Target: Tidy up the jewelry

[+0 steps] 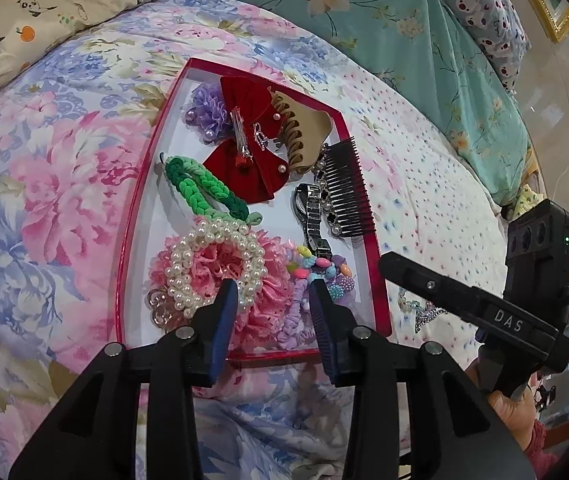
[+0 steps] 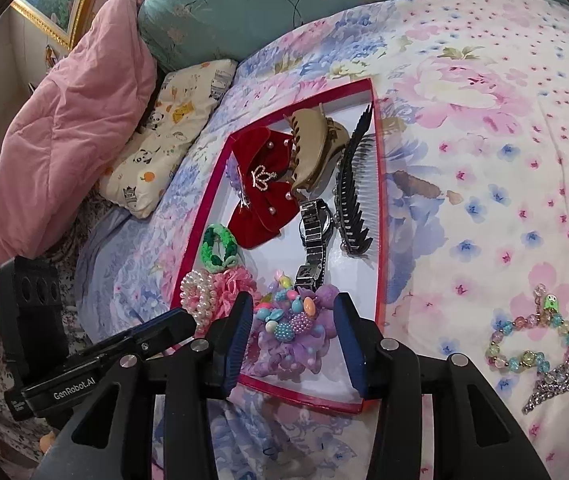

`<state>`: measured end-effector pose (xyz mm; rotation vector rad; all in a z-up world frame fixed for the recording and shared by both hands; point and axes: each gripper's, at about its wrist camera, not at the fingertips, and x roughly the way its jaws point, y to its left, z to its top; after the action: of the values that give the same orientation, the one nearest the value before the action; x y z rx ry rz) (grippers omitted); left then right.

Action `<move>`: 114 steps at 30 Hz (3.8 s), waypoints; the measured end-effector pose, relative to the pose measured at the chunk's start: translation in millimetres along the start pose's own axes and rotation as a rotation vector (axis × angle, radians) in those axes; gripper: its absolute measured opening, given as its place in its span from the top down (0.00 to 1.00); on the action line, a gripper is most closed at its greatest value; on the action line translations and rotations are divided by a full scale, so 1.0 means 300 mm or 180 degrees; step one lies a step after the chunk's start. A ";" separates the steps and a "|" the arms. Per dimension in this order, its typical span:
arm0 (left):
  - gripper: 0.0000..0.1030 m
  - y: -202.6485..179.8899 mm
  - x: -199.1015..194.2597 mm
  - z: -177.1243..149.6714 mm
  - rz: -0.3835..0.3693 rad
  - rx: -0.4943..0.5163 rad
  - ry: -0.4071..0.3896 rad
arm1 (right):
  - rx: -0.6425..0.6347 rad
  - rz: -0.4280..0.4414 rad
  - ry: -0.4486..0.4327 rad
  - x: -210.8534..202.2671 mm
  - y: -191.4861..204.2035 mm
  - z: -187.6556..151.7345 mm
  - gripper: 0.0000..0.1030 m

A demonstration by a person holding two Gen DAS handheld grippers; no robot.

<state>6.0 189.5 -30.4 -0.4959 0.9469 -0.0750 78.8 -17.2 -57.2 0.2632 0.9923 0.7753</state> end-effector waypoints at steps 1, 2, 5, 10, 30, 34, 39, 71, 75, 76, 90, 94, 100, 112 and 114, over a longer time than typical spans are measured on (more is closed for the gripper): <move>0.60 0.002 -0.006 -0.002 -0.0001 -0.0014 -0.0006 | 0.0009 0.0008 -0.0015 -0.007 -0.001 0.000 0.54; 0.53 0.002 -0.012 -0.004 0.0002 -0.0025 -0.0023 | 0.0014 0.0019 -0.0028 -0.014 -0.002 0.001 0.53; 0.50 0.003 -0.031 -0.007 -0.0011 -0.0048 -0.0068 | 0.0024 0.0032 -0.0080 -0.034 0.000 0.002 0.52; 0.32 0.010 -0.064 -0.013 -0.0019 -0.0153 -0.0116 | 0.0052 0.0109 -0.0148 -0.063 0.005 0.002 0.37; 0.16 0.028 -0.148 -0.074 0.0498 -0.0328 -0.0190 | 0.0442 0.0052 -0.0382 -0.178 -0.059 -0.057 0.06; 0.16 -0.002 -0.180 -0.081 0.0721 -0.0109 -0.0195 | 0.0168 -0.0305 -0.0508 -0.230 -0.020 -0.057 0.06; 0.15 -0.043 -0.237 -0.073 0.0968 0.0097 -0.0253 | -0.0334 -0.0678 -0.0551 -0.290 0.070 -0.049 0.02; 0.00 -0.055 -0.240 -0.059 0.1320 0.0286 -0.0445 | -0.1000 -0.0854 -0.0226 -0.213 0.223 -0.071 0.00; 0.00 -0.028 -0.199 -0.070 0.1339 0.0245 -0.0398 | -0.1055 -0.0881 -0.0231 -0.163 0.211 -0.092 0.00; 0.00 -0.024 -0.191 -0.073 0.1354 0.0237 -0.0383 | -0.1045 -0.0864 -0.0219 -0.152 0.205 -0.094 0.00; 0.00 -0.013 -0.151 -0.084 0.1422 0.0264 -0.0284 | -0.0943 -0.0765 -0.0044 -0.068 0.162 -0.091 0.00; 0.00 -0.015 -0.150 -0.080 0.1445 0.0272 -0.0284 | -0.0942 -0.0749 -0.0037 -0.065 0.164 -0.088 0.00; 0.00 -0.019 -0.151 -0.075 0.1480 0.0308 -0.0292 | -0.0945 -0.0725 -0.0031 -0.058 0.162 -0.085 0.00; 0.00 -0.025 -0.151 -0.073 0.1587 0.0369 -0.0310 | -0.0941 -0.0708 -0.0030 -0.056 0.164 -0.082 0.00; 0.00 -0.026 -0.152 -0.072 0.1594 0.0369 -0.0319 | -0.0936 -0.0703 -0.0030 -0.056 0.164 -0.082 0.00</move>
<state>-36.9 187.1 -2.7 -0.1440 0.9384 0.3426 30.2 2.6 -33.5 -0.0959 0.8685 0.7056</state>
